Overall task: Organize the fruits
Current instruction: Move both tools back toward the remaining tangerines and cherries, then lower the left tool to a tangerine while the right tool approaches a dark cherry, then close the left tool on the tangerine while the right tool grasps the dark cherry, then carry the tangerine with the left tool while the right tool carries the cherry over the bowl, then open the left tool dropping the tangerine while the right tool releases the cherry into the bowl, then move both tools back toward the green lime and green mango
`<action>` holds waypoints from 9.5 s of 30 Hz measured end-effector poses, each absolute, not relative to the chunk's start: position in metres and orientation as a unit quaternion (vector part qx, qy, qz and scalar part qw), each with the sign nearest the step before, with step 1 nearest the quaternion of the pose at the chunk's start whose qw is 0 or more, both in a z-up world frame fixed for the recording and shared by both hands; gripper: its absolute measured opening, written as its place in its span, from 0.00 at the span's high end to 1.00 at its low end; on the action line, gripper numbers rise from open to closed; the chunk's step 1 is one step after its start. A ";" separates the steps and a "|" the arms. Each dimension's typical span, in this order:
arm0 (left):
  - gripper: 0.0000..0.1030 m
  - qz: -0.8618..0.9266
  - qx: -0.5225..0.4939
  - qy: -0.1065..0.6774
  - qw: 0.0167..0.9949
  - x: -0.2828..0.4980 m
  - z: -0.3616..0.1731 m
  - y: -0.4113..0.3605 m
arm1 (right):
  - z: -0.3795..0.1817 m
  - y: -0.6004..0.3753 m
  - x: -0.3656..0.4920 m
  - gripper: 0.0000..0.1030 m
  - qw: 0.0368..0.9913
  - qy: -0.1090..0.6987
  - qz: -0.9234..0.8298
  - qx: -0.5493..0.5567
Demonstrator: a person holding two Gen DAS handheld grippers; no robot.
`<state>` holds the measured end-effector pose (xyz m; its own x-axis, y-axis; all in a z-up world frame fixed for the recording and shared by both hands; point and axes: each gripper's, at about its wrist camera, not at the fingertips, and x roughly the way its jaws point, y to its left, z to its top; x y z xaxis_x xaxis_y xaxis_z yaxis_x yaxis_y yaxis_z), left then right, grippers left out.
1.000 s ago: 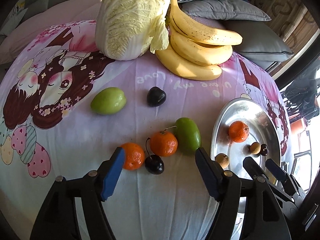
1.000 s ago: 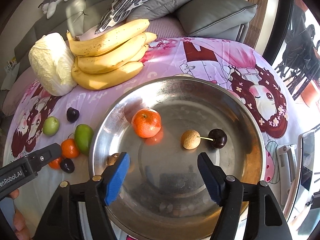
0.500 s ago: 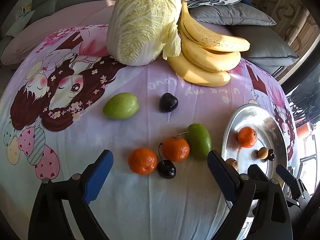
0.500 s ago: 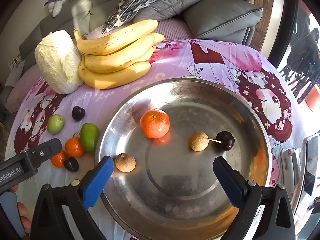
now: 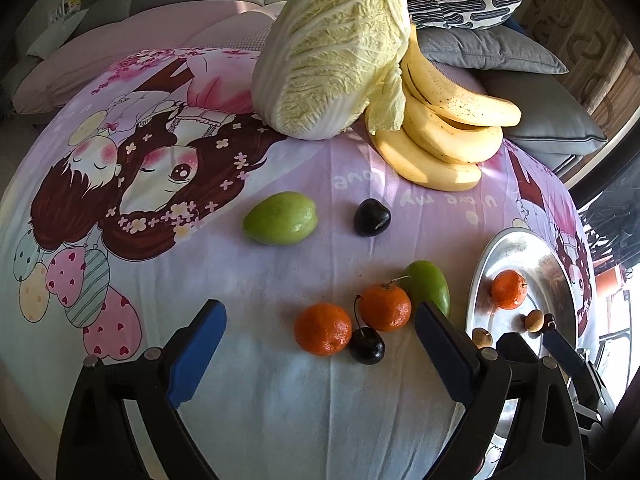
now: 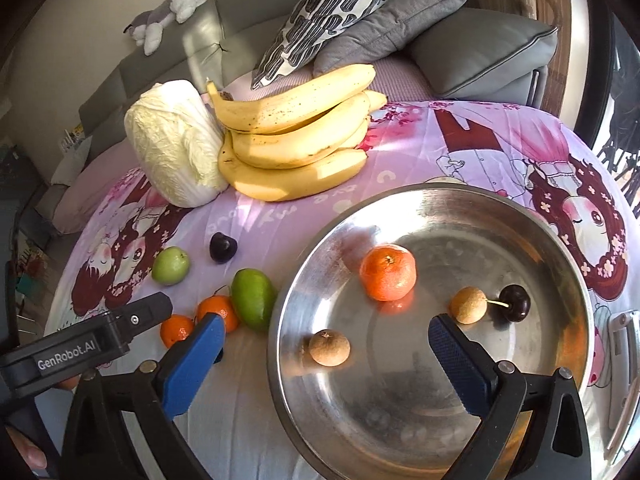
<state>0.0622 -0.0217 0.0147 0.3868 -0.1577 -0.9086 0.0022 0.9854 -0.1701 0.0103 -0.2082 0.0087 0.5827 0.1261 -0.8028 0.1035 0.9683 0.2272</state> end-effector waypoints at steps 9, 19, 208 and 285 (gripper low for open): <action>0.07 -0.008 -0.113 0.556 0.824 0.068 0.010 0.013 | 0.010 -0.169 0.016 0.00 0.882 0.453 0.078 0.105; 0.07 0.033 -0.142 0.571 0.808 0.073 0.004 0.042 | 0.002 -0.142 0.024 0.00 0.874 0.464 0.113 0.088; 0.63 -0.197 -0.022 0.595 0.779 0.078 -0.009 -0.164 | -0.014 -0.320 0.043 0.73 0.850 0.478 -0.125 0.185; 0.20 -0.029 -0.011 0.562 0.826 0.070 -0.001 -0.030 | 0.001 -0.236 0.016 0.08 0.859 0.497 -0.064 0.106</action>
